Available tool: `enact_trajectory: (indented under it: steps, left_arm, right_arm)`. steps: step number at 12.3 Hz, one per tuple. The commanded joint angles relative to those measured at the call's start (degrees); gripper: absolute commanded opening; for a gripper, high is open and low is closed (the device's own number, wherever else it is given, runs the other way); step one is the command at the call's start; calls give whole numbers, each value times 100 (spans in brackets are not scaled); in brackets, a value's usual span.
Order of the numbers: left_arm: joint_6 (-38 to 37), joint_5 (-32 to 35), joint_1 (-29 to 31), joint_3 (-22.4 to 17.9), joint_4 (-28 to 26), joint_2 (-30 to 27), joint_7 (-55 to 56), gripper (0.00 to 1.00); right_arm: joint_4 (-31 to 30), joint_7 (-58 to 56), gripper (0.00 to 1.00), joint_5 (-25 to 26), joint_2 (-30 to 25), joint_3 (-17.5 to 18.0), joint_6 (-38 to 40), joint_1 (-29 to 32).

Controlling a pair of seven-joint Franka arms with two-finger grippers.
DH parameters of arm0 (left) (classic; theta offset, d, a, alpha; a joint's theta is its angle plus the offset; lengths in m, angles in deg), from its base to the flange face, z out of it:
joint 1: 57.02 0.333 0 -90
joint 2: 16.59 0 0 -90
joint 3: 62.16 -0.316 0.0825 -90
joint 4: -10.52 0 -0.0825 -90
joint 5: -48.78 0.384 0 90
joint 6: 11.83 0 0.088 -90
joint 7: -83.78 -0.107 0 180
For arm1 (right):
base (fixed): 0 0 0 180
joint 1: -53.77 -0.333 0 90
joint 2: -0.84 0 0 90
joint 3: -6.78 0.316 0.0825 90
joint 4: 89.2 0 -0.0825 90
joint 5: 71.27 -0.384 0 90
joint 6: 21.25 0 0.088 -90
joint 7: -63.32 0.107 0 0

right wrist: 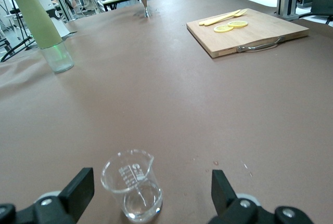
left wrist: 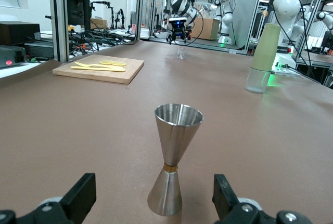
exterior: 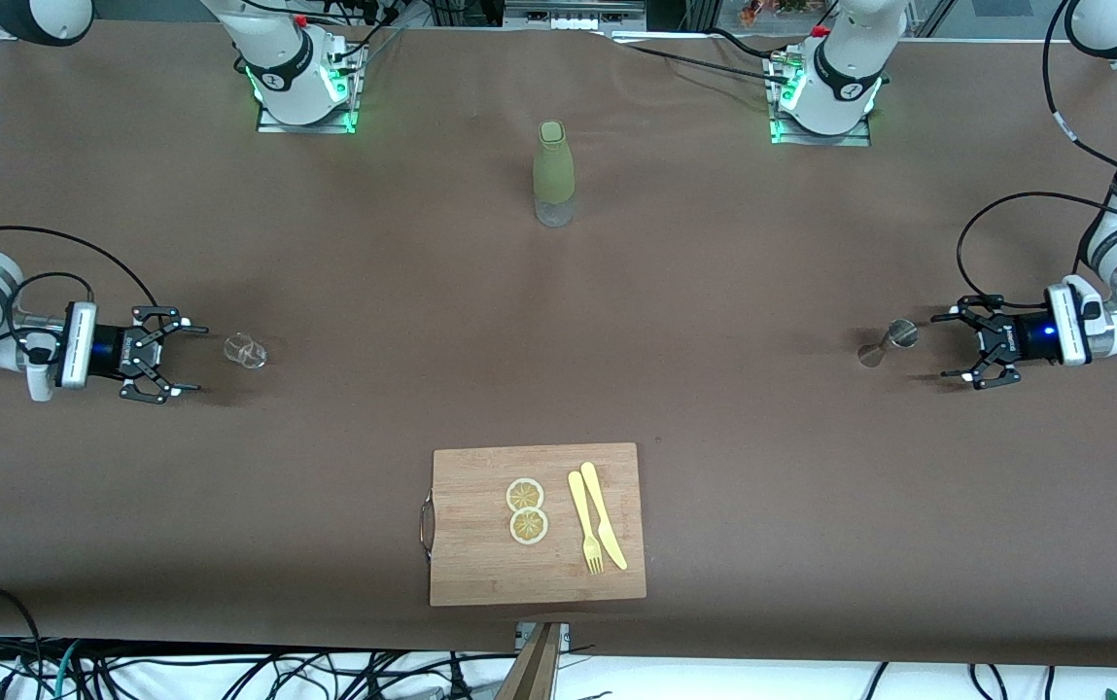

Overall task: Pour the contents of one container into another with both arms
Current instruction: 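Lower the right gripper toward the beaker while the left gripper approaches the jigger, then close the right gripper on the beaker while the left gripper grasps the jigger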

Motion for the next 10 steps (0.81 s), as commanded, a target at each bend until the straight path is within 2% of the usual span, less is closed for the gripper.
enact_trajectory:
  steps: [1, 10]
  left_arm:
    - [-53, -275, -102, 1, 64, 150, -453, 99]
    - [18, -617, -322, 1, -261, 265, -743, 99]
  right_arm:
    - [168, -303, 100, -135, 278, 49, 43, 107]
    - [168, -462, 100, -135, 551, 93, -1, -121]
